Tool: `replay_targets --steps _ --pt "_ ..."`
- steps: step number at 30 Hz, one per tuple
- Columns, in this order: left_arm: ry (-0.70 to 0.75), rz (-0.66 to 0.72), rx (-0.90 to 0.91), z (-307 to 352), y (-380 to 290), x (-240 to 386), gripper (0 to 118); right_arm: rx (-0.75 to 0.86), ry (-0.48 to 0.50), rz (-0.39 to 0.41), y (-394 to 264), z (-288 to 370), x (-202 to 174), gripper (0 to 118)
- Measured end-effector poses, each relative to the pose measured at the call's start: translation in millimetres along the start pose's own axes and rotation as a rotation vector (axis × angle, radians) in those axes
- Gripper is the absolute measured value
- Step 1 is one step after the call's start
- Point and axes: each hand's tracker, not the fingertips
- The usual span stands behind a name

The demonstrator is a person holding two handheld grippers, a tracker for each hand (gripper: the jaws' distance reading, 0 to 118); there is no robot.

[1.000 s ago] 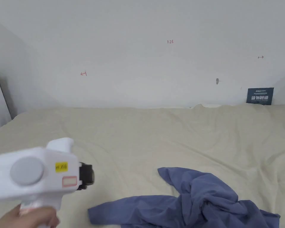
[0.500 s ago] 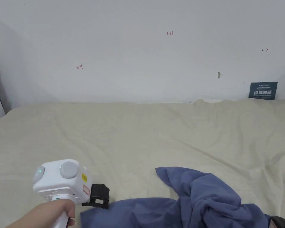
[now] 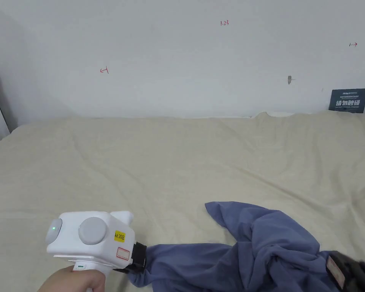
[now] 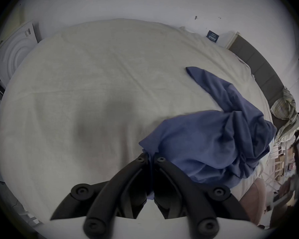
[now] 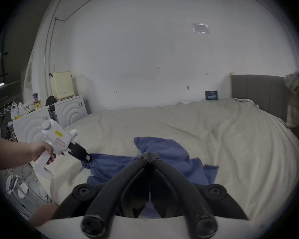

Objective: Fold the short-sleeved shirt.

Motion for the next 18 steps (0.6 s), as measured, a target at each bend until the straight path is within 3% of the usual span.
replay_targets --steps 2,4,5,8,9,11,12,18 --pt "0.006 0.0 0.027 3.3 -2.1 -1.2 5 -0.009 0.03 0.026 31.8 -31.2 9.6 0" --pt "-0.011 0.018 0.045 6.3 -4.1 -4.3 5 -0.096 0.037 0.077 69.1 -78.3 20.4 0" --pt "-0.023 0.03 0.056 8.7 -5.9 -6.4 5 -0.216 0.066 0.072 88.0 -110.1 28.4 0" --pt "-0.042 0.033 0.063 13.7 -13.6 -8.2 5 -0.537 0.078 -0.051 119.3 -203.9 52.4 0" --pt "-0.041 0.023 0.063 13.7 -16.5 -8.1 5 -0.618 0.062 -0.076 120.1 -232.0 58.0 23" --pt "-0.041 0.02 0.063 12.0 -20.5 -10.0 5 -0.749 0.017 -0.079 110.5 -275.6 66.2 102" --pt "-0.045 0.024 0.062 11.8 -22.4 -11.1 5 -0.825 0.0 -0.081 101.6 -300.6 69.2 115" --pt "-0.065 0.054 0.072 8.9 -25.1 -17.0 5 -0.911 -0.115 -0.015 52.9 -353.6 80.0 114"
